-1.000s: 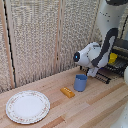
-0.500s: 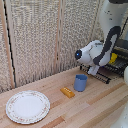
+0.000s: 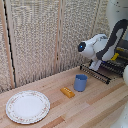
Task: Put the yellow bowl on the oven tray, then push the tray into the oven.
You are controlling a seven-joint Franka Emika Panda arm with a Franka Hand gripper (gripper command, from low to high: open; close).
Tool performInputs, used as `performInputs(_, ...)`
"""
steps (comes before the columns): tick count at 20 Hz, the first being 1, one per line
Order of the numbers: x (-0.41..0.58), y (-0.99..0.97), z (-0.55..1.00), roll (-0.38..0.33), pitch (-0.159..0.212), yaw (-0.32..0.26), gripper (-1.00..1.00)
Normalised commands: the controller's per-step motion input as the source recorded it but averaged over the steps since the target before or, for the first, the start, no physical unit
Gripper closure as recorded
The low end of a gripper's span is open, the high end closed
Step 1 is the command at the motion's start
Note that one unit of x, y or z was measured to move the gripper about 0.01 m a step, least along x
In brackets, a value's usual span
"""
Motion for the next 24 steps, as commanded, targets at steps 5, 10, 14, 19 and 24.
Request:
performInputs(5,-0.027,-0.93,0.30,0.024,-0.001,0.069,1.00)
performInputs(10,-0.008,-0.99,0.24,0.002,-0.014,0.057,1.00)
performInputs(14,0.000,-0.96,0.28,0.000,-0.026,0.074,1.00)
performInputs(19,-0.010,-0.76,0.24,-0.003,-0.023,0.111,1.00)
performInputs(24,-0.047,-0.42,0.17,-0.057,-0.025,0.127,1.00)
